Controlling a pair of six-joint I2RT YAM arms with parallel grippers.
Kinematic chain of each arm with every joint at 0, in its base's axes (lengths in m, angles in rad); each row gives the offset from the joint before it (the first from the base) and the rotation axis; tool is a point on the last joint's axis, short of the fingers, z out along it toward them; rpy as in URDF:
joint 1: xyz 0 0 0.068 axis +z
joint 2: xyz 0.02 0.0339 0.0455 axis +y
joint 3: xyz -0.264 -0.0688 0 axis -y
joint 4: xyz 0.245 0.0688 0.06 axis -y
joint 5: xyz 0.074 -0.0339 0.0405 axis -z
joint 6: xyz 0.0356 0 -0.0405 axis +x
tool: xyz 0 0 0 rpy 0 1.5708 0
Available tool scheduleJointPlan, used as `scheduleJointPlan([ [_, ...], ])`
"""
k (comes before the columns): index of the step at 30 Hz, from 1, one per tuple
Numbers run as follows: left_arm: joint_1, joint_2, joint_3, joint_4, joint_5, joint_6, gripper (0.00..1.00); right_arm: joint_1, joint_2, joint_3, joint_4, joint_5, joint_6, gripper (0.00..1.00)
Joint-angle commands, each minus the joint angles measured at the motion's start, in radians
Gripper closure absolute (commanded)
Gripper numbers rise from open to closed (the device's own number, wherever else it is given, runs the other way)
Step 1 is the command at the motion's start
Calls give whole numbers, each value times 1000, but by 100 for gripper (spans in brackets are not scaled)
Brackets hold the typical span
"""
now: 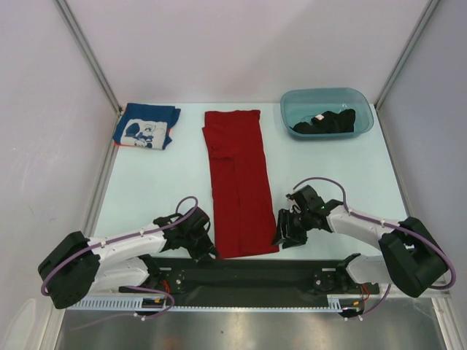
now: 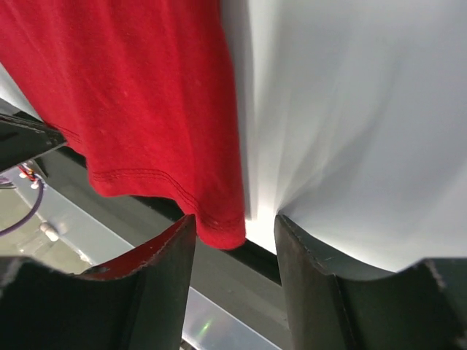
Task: Fold and stack the t-shirts
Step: Fold the tshirt
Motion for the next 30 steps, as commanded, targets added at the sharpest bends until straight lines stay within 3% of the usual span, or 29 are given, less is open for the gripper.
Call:
scheduleJointPlan([
  [1,-5,13,3,15,-84,-5,67,11,42,16,32,0,2,48],
  [12,-5,43,15,15,-86,15,89,36,71,39,-45,37,-27,50],
  [14,-5,49,12,12,-86,18,93,36,89,33,-49,41,-34,56],
  [17,-2,51,10,7,-89,21,100,33,93,22,-71,54,-33,75],
  [23,5,13,-36,-7,-80,-2,100,11,46,-13,-111,61,-45,100],
  [30,7,-104,-131,-22,-69,-72,100,2,86,-79,-53,46,-47,99],
])
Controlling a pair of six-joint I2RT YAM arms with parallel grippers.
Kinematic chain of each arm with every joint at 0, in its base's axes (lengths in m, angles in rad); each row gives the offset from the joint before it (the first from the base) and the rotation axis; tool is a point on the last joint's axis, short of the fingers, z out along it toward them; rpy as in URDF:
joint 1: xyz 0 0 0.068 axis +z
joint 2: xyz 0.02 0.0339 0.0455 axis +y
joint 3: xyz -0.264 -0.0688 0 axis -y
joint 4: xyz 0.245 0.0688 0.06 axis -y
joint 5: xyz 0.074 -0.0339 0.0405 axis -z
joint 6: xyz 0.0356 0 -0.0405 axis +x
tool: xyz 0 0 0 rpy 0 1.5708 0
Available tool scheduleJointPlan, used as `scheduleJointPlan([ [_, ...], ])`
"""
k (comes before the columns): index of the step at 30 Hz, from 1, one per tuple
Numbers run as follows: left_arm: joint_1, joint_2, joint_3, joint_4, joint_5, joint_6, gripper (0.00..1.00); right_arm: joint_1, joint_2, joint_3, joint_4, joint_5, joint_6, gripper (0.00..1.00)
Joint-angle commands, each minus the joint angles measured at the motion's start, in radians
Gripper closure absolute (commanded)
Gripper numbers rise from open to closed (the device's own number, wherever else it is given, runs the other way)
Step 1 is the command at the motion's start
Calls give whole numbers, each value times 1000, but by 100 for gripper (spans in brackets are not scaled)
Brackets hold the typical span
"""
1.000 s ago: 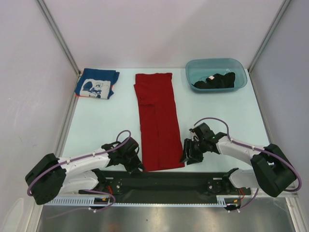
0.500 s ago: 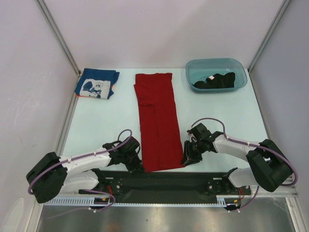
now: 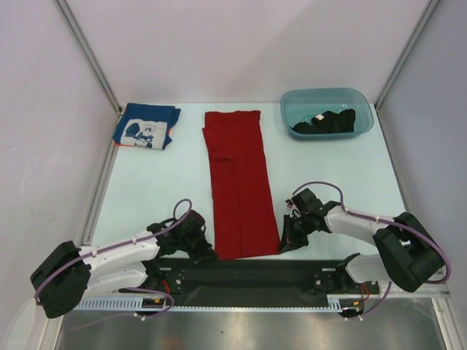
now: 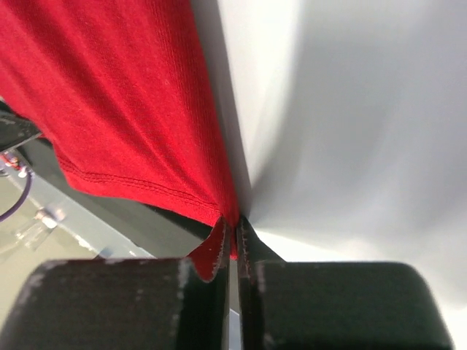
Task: Fold and stack the t-shirts
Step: Fold the tshirt
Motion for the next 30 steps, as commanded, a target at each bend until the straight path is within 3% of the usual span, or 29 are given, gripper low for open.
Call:
scheduleJointPlan([
  [1,7,-30,-77,-95,-84,-37,100,-13,32,-76,-28,51,-30,94],
  [2,7,-39,-82,-96,-85,-41,99,-22,32,-80,-22,39,-33,85],
  [4,7,-53,-86,-98,-87,-43,100,-22,21,-80,-18,29,-39,82],
  [7,7,-50,-80,-116,-89,-35,100,-51,7,-88,-15,8,-49,100],
  [13,6,-53,-60,-148,-92,-2,100,-63,-6,-80,-37,-23,-59,100],
  [19,-39,-96,71,-328,-176,54,100,25,-77,-15,-98,-7,-25,100],
  [26,-99,-70,50,-279,-124,2,99,44,-103,10,-130,-4,-14,100],
  [30,-108,-44,137,-332,-170,58,100,35,-117,111,-204,11,-32,100],
])
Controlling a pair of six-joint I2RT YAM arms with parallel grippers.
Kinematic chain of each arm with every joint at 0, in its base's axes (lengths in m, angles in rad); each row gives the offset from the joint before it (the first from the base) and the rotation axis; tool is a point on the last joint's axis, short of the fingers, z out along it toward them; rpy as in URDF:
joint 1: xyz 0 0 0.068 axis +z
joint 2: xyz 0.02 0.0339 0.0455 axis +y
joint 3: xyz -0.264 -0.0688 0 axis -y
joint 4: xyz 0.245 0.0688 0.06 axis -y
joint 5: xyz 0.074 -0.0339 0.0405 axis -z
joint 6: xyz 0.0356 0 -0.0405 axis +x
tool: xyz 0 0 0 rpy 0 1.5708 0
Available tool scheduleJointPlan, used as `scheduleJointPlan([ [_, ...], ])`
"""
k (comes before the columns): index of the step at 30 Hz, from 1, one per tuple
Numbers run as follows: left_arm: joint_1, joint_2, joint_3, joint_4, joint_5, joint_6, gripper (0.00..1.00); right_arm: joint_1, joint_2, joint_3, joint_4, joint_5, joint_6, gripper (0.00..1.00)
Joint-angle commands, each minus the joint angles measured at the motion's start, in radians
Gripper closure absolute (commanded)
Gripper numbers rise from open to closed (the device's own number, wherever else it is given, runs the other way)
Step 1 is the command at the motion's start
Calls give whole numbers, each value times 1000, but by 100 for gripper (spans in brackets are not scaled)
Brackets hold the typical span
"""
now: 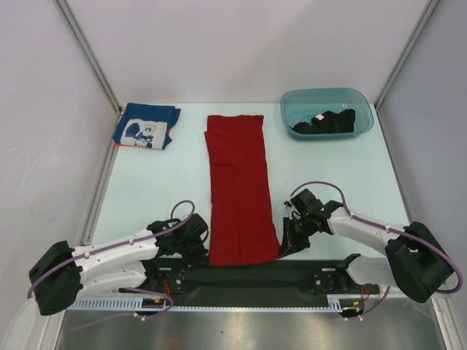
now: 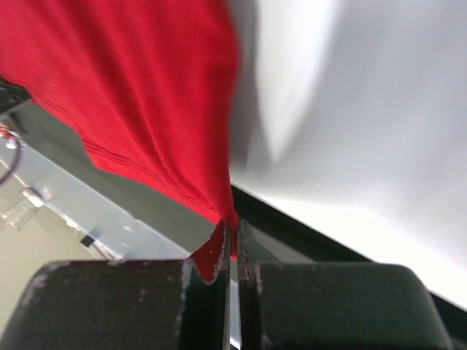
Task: Fold and stack the t-shirts
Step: Fold the tshirt
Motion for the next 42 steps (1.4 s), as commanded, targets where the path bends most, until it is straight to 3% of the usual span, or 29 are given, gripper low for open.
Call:
scheduleJointPlan([
  [1,-10,20,135,-127,-110,73,99,-15,-22,129,-103,40,-20,100],
  [4,25,61,267,-172,-174,163,100,-73,26,255,-127,21,-49,100],
  [9,233,155,451,-194,-171,346,100,-148,232,510,-146,4,-112,100],
  [14,439,347,594,-117,-96,569,100,-191,441,749,-182,4,-179,100],
  [17,493,535,756,-120,-79,676,100,-217,579,893,-221,13,-214,100],
  [21,516,750,1000,-166,-93,764,100,-254,708,1021,-251,11,-237,100],
  [24,531,845,1083,-163,-90,785,100,-277,773,1095,-278,13,-245,100],
  [37,583,968,1166,-137,-79,767,100,-329,983,1374,-323,-62,-262,100],
  [42,588,1016,1205,-128,-51,762,100,-338,1021,1397,-325,-58,-265,97],
])
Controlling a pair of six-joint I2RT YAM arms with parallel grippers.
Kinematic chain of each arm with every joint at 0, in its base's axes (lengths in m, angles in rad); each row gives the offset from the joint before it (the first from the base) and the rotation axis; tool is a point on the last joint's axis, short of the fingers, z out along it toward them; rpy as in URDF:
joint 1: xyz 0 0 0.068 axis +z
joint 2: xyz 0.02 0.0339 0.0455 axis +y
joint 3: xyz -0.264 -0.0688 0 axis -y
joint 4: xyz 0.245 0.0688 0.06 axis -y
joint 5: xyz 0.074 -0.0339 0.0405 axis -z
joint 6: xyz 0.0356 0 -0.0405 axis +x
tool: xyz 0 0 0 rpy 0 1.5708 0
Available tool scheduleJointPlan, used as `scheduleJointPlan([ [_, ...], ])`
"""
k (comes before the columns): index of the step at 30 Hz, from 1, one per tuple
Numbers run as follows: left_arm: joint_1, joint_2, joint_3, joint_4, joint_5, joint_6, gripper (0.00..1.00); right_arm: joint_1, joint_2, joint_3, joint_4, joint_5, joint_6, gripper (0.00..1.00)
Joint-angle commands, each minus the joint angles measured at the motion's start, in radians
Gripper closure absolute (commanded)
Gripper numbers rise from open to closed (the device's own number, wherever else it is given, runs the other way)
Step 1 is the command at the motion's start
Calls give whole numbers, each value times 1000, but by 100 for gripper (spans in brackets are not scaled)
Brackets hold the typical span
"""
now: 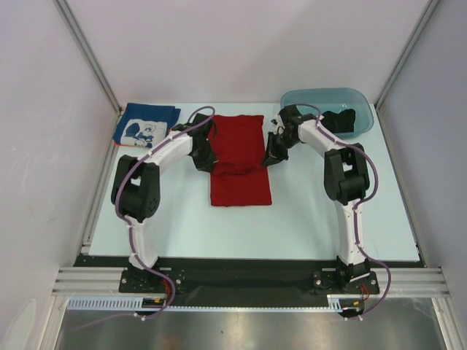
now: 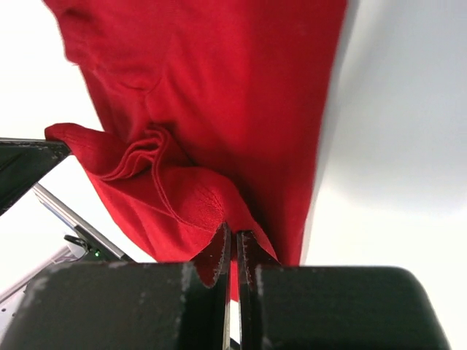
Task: Fold and stack the t-shirts
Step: Fold the tshirt
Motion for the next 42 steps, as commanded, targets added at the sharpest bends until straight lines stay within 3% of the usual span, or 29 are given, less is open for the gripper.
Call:
scheduleJointPlan([
  [1,9,30,62,19,23,11,99,-20,25,43,-13,-23,-7,95],
  [8,32,67,83,22,9,10,97,-38,74,96,0,-21,-6,86],
  [11,40,61,105,11,-38,14,72,-52,120,202,-23,-21,-6,78],
  [14,49,28,142,-12,-95,28,60,-63,147,294,-73,23,-13,57],
  [15,50,14,157,-24,-112,36,51,-69,156,347,-116,55,-19,42],
  [17,50,-43,163,-48,-156,45,41,-72,151,388,-156,82,-29,34],
  [18,49,-69,147,-48,-156,56,41,-70,130,383,-182,95,-36,32],
  [21,43,-167,52,-3,-57,80,41,-61,29,302,-173,134,-46,33],
  [22,34,-190,18,19,-17,83,44,-47,-2,215,-150,129,-49,34],
  [23,27,-216,-24,96,105,85,52,-40,-31,163,-132,129,-47,35],
  [26,3,-284,-203,308,276,47,62,0,-120,0,-17,66,-7,53],
  [27,-6,-287,-263,354,343,16,71,8,-128,-26,31,47,13,68],
  [30,-39,-255,-303,456,391,-35,78,49,-129,-98,117,-18,77,84],
  [35,-52,-142,-309,568,463,-94,79,94,-131,-230,316,-75,204,88],
  [42,-40,16,-234,581,471,-62,79,96,-55,-246,496,-67,286,87],
])
